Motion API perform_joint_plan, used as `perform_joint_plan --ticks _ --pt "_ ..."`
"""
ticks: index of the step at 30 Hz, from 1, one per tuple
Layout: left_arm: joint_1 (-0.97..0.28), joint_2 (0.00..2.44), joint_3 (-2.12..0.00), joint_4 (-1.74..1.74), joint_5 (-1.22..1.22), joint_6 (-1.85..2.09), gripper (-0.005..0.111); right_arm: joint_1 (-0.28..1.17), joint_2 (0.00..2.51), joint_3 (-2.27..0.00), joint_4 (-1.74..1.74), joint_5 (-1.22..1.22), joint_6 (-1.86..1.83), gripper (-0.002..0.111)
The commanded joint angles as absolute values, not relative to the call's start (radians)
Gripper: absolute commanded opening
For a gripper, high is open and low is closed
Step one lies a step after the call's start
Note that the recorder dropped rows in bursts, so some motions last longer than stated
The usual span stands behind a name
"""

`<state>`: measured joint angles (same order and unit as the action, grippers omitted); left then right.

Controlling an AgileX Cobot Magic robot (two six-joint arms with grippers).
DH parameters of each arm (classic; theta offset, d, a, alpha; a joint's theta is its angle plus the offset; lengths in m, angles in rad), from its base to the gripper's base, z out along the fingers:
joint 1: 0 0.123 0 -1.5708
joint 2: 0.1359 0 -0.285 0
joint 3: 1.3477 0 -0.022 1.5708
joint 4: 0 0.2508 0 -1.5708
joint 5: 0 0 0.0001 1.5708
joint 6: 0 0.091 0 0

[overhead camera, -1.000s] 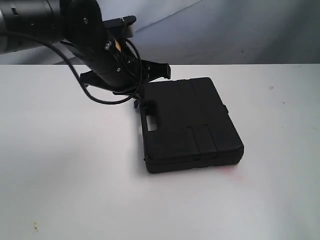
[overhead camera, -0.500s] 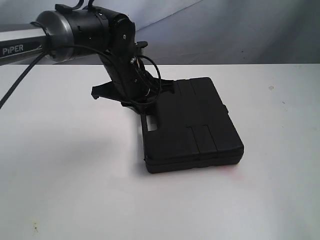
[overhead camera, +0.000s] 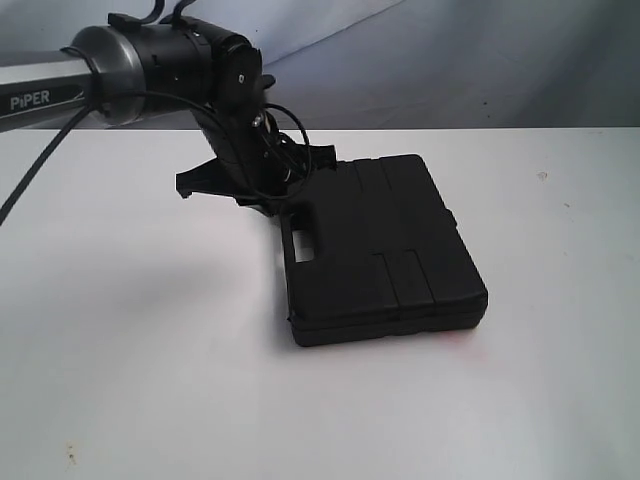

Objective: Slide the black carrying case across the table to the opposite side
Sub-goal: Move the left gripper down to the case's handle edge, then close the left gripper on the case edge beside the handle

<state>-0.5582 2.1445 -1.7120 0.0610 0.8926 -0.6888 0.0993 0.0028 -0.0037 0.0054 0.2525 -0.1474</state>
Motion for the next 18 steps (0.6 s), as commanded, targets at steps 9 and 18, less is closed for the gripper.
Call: perform_joint_plan --ticks 9,18 --pt "-0.557 2.228 -1.755 0.011 0.923 -0.701 0.045 0.092 0.0 0.0 0.005 0.251 -0.148 0.0" --pt "-0.557 2.228 -1.755 -0.02 0.886 -0.709 0.045 0.092 0.0 0.0 0.005 0.251 -0.148 0.0"
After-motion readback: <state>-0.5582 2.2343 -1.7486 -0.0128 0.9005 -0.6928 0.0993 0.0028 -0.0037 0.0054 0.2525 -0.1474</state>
